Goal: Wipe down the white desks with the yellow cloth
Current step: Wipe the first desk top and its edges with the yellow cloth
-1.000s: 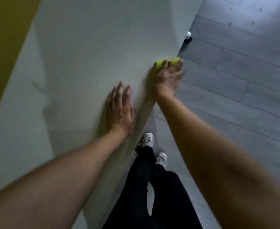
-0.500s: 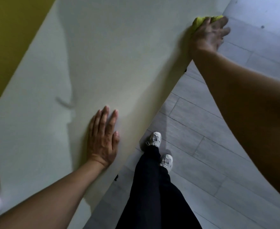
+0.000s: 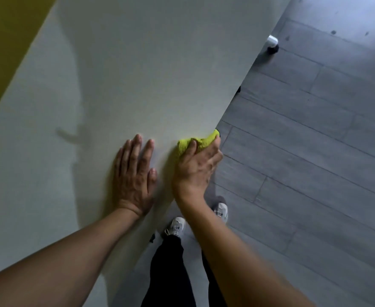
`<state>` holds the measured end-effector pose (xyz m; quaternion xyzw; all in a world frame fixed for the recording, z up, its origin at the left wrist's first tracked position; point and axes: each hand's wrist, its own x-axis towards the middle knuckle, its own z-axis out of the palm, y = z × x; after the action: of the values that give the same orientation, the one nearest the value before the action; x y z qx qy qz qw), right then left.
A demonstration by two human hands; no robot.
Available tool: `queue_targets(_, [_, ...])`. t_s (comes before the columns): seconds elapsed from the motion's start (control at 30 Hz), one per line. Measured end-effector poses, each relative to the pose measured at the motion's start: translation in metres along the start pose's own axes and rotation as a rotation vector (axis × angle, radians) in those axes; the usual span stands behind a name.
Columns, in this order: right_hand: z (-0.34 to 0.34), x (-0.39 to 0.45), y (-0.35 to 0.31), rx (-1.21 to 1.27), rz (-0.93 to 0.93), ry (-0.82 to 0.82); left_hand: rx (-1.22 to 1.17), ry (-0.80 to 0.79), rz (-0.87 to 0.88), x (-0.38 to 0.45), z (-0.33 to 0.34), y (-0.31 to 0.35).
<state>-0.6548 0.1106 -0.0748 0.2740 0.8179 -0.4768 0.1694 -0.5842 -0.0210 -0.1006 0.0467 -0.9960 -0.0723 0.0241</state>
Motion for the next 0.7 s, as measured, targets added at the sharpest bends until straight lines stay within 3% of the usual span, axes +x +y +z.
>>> queue_targets(0.33, [-0.021,0.120,-0.064,-0.028,-0.040,0.175,-0.026,0.038,0.015,0.004,0.000,-0.004])
queue_targets(0.43, [-0.010,0.087,-0.048,-0.024,-0.058,0.188,-0.041,0.055,0.021,0.003,0.003,-0.006])
queue_targets(0.57, [0.026,-0.035,0.023,0.017,-0.110,0.108,-0.059,0.086,0.034,0.003,0.009,-0.010])
queue_targets(0.7, [0.044,-0.088,0.049,-0.005,-0.023,0.116,-0.117,0.063,0.053,0.001,0.009,-0.013])
